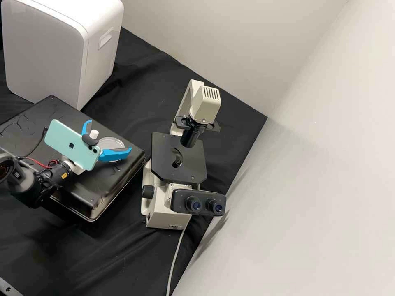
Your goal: Place the petri dish on the microscope
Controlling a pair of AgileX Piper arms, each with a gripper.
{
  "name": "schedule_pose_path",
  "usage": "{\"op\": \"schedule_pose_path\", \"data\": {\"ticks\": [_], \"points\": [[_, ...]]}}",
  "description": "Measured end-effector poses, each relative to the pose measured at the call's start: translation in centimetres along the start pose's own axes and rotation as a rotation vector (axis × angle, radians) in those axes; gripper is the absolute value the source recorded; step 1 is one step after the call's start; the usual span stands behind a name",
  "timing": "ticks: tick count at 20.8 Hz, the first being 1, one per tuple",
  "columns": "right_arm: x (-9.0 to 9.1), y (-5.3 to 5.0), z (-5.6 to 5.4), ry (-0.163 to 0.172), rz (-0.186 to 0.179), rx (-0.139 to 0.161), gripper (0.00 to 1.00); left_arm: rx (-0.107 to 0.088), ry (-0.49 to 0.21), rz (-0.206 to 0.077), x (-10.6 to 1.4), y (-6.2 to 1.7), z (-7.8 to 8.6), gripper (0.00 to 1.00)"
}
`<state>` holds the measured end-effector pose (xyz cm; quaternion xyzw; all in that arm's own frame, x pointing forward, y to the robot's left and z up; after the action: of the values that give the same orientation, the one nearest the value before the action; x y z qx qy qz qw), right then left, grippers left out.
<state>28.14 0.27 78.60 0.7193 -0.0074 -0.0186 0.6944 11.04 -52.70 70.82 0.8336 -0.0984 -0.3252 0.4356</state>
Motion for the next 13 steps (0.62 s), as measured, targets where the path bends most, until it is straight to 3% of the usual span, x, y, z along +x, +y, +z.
{"op": "schedule_pose_path", "data": {"ticks": [6,13], "points": [[0.01,0.5,0.47,-0.017,0.018,0.001,1.0,0.0,0.008,0.001,0.03,0.02,-0.13,1.0],[-0.09,0.82,0.15,-0.009,0.028,0.002,1.0,0.0,0.028,0.005,0.09,0.09,-0.47,1.0]]}}
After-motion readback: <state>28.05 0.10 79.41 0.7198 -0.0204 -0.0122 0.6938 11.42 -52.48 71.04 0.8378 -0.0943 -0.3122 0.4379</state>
